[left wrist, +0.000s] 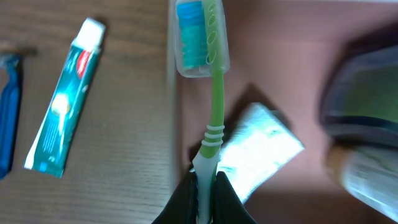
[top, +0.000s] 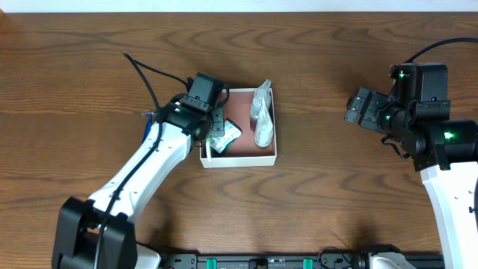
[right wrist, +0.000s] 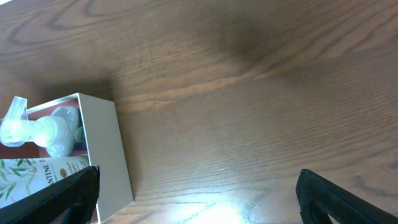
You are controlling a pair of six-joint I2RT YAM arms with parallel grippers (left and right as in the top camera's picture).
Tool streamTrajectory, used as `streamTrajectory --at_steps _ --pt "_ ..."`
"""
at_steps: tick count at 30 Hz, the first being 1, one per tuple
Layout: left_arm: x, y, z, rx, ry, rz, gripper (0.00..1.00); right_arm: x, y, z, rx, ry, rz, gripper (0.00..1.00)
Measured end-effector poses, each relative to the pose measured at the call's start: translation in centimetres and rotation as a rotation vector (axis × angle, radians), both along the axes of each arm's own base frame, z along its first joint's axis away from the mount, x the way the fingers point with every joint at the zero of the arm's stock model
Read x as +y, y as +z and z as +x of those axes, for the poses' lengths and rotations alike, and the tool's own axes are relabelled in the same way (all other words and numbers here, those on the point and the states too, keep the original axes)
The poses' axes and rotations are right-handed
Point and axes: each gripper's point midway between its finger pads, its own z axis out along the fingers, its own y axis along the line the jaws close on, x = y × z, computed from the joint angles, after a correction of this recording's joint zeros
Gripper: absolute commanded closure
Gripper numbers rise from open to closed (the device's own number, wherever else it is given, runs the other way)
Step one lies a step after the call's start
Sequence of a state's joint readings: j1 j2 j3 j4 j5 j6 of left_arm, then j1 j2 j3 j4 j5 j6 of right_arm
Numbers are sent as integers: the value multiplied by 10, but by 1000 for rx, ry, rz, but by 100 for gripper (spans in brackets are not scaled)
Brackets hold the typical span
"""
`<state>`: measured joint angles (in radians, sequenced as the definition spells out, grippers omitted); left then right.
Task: Pack container
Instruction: 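Carry the toothbrush over the box and lower it inside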
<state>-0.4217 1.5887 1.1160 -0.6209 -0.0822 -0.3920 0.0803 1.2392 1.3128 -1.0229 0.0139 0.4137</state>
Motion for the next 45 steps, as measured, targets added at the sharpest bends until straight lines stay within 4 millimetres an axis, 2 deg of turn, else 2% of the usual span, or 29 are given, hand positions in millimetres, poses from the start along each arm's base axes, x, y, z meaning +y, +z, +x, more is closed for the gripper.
streamTrajectory --at_steps 9,20,23,25,28,29,32,34,38,42,45 --pt "1 -23 8 18 33 28 94 0 0 0 0 0 0 1" --pt "-3 -19 20 -38 -42 46 93 0 0 0 0 0 0 1" --pt "-4 -18 22 -46 -68 55 90 0 0 0 0 -1 0 1" --pt "-4 -18 22 -47 -91 66 83 0 0 0 0 0 0 1" --pt "-7 -18 22 -47 -127 65 35 0 0 0 0 0 0 1" --pt "-10 -18 21 -44 -143 49 25 0 0 0 0 0 0 1" --pt "-21 -17 16 -31 -180 12 25 0 0 0 0 0 0 1" --pt "-21 -15 10 -15 -189 3 24 0 0 0 0 0 0 1" --pt "-16 7 -4 -16 -202 -13 20 0 0 0 0 0 0 1" --pt "-9 57 -20 -109 -205 -45 20 0 0 0 0 0 0 1" --pt "5 92 -33 -186 -187 -38 20 0 0 0 0 0 0 1"
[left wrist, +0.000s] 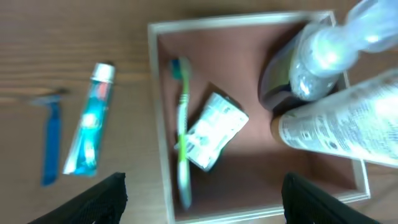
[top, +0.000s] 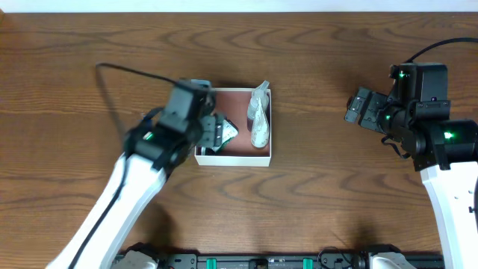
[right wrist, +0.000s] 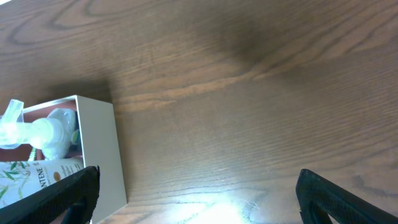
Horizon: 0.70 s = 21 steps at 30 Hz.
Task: Pack container
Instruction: 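Carry the toothbrush over the box and lower it inside, then reach left gripper to the blue razor and grasp it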
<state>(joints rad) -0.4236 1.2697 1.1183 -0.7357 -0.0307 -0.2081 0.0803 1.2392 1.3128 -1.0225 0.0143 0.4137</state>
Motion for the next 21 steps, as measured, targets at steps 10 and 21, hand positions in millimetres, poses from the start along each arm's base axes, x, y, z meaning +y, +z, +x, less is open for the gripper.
streamTrajectory --at_steps 10,21 --pt "115 -1 10 20 306 153 20 0 0 0 0 0 0 1" --pt "183 -131 50 314 434 66 19 0 0 0 0 0 0 1"
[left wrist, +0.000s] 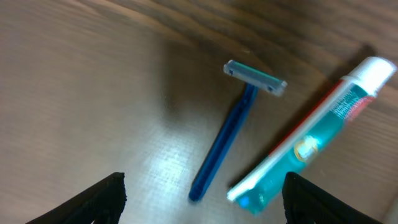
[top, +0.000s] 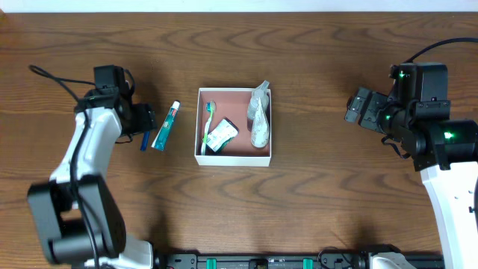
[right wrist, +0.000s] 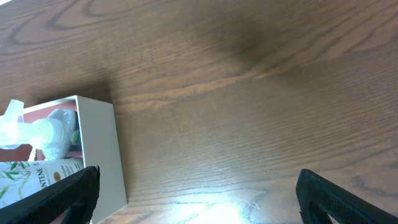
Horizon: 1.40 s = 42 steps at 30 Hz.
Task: Pack container
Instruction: 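Reach left gripper to the blue razor and grasp it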
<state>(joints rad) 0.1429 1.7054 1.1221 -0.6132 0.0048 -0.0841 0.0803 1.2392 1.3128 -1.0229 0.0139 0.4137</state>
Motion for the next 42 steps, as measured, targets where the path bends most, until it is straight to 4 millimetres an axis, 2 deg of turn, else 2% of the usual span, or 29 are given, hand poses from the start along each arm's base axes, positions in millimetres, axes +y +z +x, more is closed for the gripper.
streamTrajectory --at_steps 6,10,17,21,23,25,33,37,39,42 --pt "-3 -32 10 28 -44 -19 20 0 0 0 0 0 0 1" --pt "-3 -44 12 46 -60 -19 28 0 0 0 0 0 0 1" --pt "-5 -58 17 48 -78 -30 53 0 0 0 0 0 0 1" --pt "-5 -58 18 44 -86 -30 72 0 0 0 0 0 0 1" --pt "-6 -58 18 44 -87 -32 86 0 0 0 0 0 0 1" --pt "-6 -58 18 45 -89 -32 94 0 0 0 0 0 0 1" --pt "-6 -58 15 60 -94 -34 94 0 0 0 0 0 0 1" --pt "-9 -55 2 106 -93 -42 94 0 0 0 0 0 0 1" --pt "-11 -48 -3 112 -96 -43 94 0 0 0 0 -1 0 1" --pt "-16 -19 -2 55 -112 -29 94 0 0 0 0 0 0 1"
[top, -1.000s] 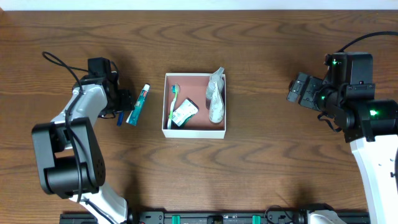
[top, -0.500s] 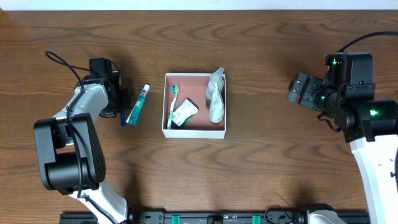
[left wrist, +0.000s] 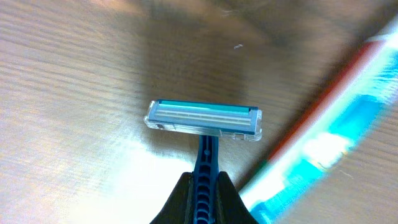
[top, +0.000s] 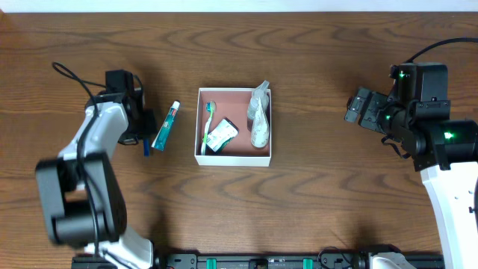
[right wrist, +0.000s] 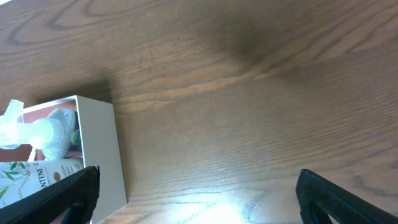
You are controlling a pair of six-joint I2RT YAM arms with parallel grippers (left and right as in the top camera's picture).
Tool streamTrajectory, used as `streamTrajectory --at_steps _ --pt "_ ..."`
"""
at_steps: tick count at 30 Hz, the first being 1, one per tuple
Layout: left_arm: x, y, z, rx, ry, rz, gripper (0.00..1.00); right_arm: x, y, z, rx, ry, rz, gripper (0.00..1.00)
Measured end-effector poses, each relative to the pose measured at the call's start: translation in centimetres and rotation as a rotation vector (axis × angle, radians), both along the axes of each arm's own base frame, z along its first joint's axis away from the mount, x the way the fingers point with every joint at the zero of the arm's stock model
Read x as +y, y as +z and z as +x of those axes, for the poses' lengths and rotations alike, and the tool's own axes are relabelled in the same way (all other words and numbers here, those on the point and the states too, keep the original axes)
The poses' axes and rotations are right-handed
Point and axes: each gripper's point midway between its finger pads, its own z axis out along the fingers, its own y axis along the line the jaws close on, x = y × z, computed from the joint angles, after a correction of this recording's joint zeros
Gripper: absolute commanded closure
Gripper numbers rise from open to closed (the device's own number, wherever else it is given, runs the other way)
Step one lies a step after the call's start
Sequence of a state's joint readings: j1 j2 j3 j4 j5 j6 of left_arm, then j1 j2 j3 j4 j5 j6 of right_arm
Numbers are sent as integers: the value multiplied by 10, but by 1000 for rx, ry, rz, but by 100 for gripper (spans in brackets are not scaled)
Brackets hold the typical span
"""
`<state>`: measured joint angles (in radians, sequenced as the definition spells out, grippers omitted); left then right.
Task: Pack container
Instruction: 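Reach left gripper to the blue razor and grasp it, then lower the blue razor into the box and open left gripper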
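Observation:
My left gripper (left wrist: 204,184) is shut on the handle of a blue razor (left wrist: 204,119), whose head points away from the camera just above the wood. Seen from overhead, this gripper (top: 140,131) sits left of the toothpaste tube (top: 165,125). The white box (top: 233,160) with a brown floor holds a green toothbrush (top: 207,125), a sachet (top: 222,136) and two bottles (top: 258,116). My right gripper (right wrist: 198,193) hangs open over bare table to the right of the box (right wrist: 102,155).
The toothpaste tube (left wrist: 323,146) lies close on the razor's right, blurred in the left wrist view. A black cable (top: 75,81) loops behind the left arm. The right arm (top: 418,112) stands at the table's right side.
My left gripper was open above the razor and toothpaste; now it is down at the razor and shut on its handle. The right arm and the box have not moved.
My left gripper held the green toothbrush over the box's left side. Then it was open above the box, with the toothbrush lying inside. After that it hung open over the razor left of the box, and now it grips the razor.

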<state>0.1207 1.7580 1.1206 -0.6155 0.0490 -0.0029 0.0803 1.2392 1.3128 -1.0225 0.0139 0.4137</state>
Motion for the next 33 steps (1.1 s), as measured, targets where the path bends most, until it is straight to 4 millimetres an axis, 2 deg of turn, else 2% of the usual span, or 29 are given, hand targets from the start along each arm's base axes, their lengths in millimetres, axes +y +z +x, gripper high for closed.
streamTrajectory --at_steps 3,6,9,11,15,19,22,26,28,30,31,33 --pt "-13 47 3 -118 -37 12 94 0 0 0 0 0 0 1" --pt "-41 93 1 -239 -105 9 94 0 0 0 0 0 0 1" --pt "-78 119 -3 -319 -193 -14 94 0 0 0 0 0 0 1" --pt "-103 125 -5 -340 -251 -36 94 0 0 0 0 0 0 1" --pt "-148 119 -7 -337 -335 -73 94 0 0 0 0 0 0 1" --pt "-177 96 -3 -301 -369 -92 94 0 0 0 0 0 0 1" --pt "-188 74 1 -262 -371 -88 94 0 0 0 0 0 0 1" --pt "-187 44 9 -215 -339 -57 93 0 0 0 0 0 0 1" --pt "-185 32 11 -192 -326 -47 83 0 0 0 0 0 0 1" --pt "-184 26 10 -175 -319 -41 69 0 0 0 0 0 0 1" --pt "-184 26 9 -172 -320 -41 60 0 0 0 0 0 0 1" --pt "-184 29 9 -178 -319 -43 51 0 0 0 0 0 0 1"
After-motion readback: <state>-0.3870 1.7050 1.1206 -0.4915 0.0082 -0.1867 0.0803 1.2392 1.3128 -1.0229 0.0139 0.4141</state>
